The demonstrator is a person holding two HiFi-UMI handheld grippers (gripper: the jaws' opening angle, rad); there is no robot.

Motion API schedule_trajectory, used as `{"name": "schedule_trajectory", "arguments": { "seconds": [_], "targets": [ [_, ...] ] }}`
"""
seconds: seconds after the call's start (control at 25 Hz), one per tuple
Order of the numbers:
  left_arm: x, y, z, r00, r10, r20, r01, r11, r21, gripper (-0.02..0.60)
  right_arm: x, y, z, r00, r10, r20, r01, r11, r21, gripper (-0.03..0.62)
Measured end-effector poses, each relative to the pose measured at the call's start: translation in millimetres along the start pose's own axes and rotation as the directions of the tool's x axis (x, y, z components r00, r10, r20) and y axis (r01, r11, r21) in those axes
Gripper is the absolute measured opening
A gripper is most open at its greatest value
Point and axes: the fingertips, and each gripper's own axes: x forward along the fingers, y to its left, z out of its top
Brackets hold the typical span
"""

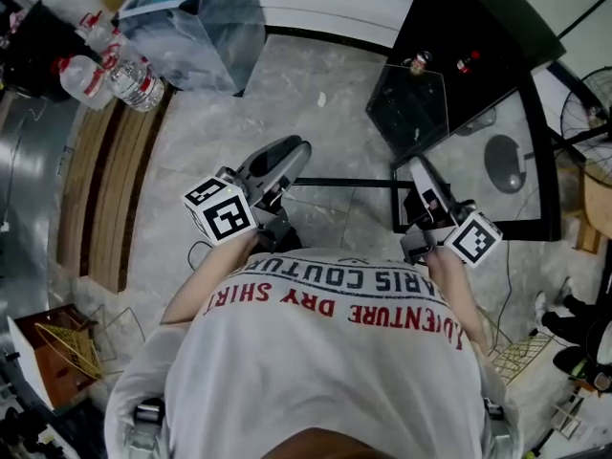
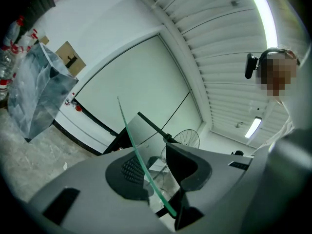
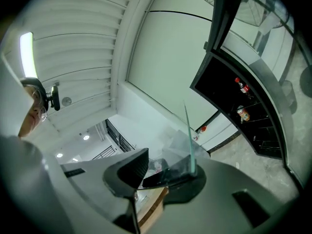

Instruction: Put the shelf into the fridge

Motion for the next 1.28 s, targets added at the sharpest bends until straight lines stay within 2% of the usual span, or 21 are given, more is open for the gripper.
{"name": "schedule_trajectory", "arguments": {
  "seconds": [0.32, 0.64, 0.96, 1.28],
  "targets": [
    [44.8, 24.6, 14.9, 0.994, -0.075, -0.082, 0.074, 0.997, -0.011, 0.121, 11.0, -24.0, 19.4, 0.994, -0.081, 0.074, 0.081, 0.997, 0.001, 0.081],
    [118.4, 62.4, 56.7, 0.971, -0.164, -0.176, 0.16, 0.986, -0.037, 0.123, 50.2, -55.8, 64.5, 0.973, -0.168, 0.159, 0.169, 0.986, 0.008, 0.081],
    [192.0, 109.2, 109.2, 0.927, -0.254, -0.277, 0.241, 0.967, -0.079, 0.123, 104.0, -84.7, 110.0, 0.928, -0.285, 0.241, 0.284, 0.958, 0.037, 0.083],
    [248.4, 145.7, 128.3, 0.863, -0.343, -0.371, 0.325, 0.939, -0.112, 0.124, 132.2, -114.1, 127.7, 0.867, -0.371, 0.333, 0.369, 0.927, 0.07, 0.083]
  ]
}}
